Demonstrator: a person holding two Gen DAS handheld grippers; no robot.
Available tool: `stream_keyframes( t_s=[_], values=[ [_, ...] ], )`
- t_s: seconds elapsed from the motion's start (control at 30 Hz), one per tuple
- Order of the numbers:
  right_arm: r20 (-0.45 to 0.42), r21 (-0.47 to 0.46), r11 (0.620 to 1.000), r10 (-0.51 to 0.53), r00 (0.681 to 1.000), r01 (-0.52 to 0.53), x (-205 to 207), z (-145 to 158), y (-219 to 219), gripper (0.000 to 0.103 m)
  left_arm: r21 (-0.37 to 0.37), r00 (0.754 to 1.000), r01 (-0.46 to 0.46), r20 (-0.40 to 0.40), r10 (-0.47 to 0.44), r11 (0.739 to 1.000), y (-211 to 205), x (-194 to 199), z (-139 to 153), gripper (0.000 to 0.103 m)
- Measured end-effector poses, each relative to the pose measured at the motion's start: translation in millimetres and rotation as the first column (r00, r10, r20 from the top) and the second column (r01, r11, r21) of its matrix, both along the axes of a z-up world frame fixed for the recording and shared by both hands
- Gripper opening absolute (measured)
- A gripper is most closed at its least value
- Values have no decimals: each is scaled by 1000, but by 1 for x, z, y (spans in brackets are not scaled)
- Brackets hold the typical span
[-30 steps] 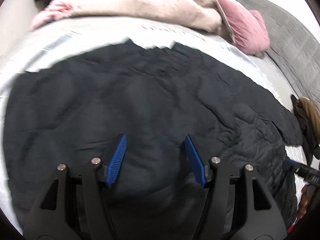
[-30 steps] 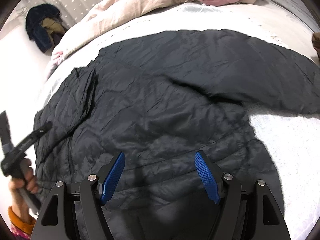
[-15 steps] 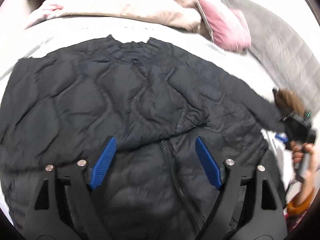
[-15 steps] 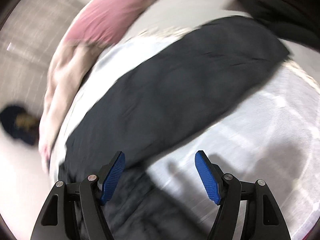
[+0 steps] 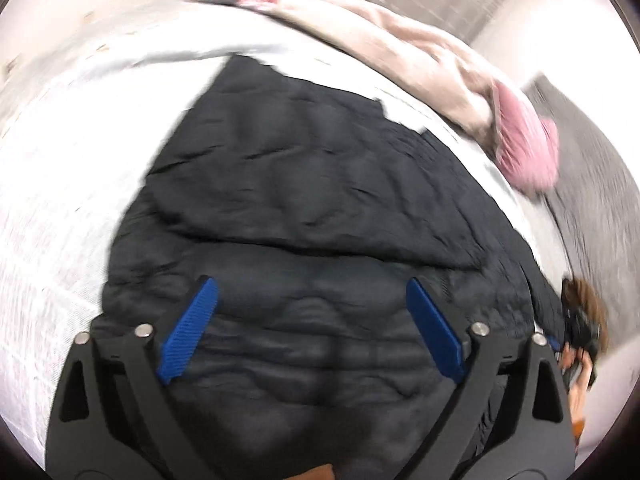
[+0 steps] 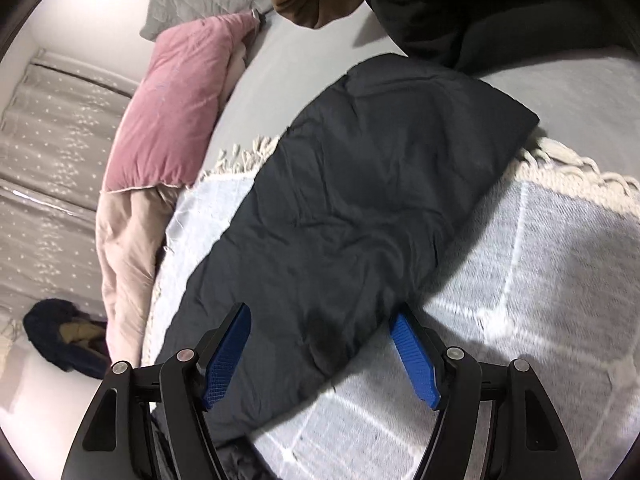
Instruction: Fold large clothes
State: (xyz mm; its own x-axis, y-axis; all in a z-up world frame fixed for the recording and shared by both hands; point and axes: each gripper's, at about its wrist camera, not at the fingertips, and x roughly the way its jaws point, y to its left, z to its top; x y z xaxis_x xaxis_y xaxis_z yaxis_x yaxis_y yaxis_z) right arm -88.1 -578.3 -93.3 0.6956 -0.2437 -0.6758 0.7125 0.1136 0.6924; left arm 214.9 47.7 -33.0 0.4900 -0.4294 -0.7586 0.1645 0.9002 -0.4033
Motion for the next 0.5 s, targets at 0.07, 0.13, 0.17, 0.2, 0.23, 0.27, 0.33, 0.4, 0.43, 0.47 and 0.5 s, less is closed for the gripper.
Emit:
stream_keyframes(
  t_s=[0.07, 0.13, 0.17, 0.2, 0.23, 0.27, 0.33, 0.4, 0.43, 0.47, 0.5],
  values=[
    [23, -7, 1000, -2, 1000, 2, 2, 0, 0, 69, -23, 997, -50, -55, 49, 998, 10, 9, -9, 97],
    [53, 0, 1000, 0, 999, 0, 2, -2, 1, 49, -55, 994, -81, -80, 76, 995, 19, 17, -17, 97],
    [65, 11, 1000, 7, 998, -8, 3, -3, 0, 31, -57, 989, -116, -94, 111, 992, 24, 20, -21, 97],
    [68, 14, 1000, 10, 998, -11, 5, -2, 1, 19, -60, 986, -135, -107, 128, 989, 28, 21, -23, 97],
    [61, -2, 1000, 7, 998, -7, 7, 2, 5, 15, -77, 983, -147, -123, 137, 986, 31, 23, -24, 97],
    [47, -37, 999, 5, 999, -3, 9, 11, 10, 11, -91, 981, -154, -137, 141, 984, 33, 24, -24, 97],
    [35, -112, 994, 21, 999, -17, 13, 32, 22, 8, -117, 979, -160, -143, 143, 980, 37, 25, -22, 97],
    [10, -195, 979, 58, 998, -55, 23, 58, 37, 6, -127, 977, -181, -135, 163, 975, 42, 26, -18, 97],
    [-16, -254, 964, 77, 997, -78, 30, 75, 48, 6, -117, 976, -191, -129, 176, 975, 43, 26, -15, 97],
    [-40, -315, 944, 94, 995, -102, 37, 92, 60, 6, -108, 976, -192, -121, 179, 975, 44, 25, -12, 97],
    [-61, -365, 923, 112, 992, -126, 46, 108, 73, 6, -101, 979, -185, -101, 174, 978, 43, 25, -8, 97]
  ],
)
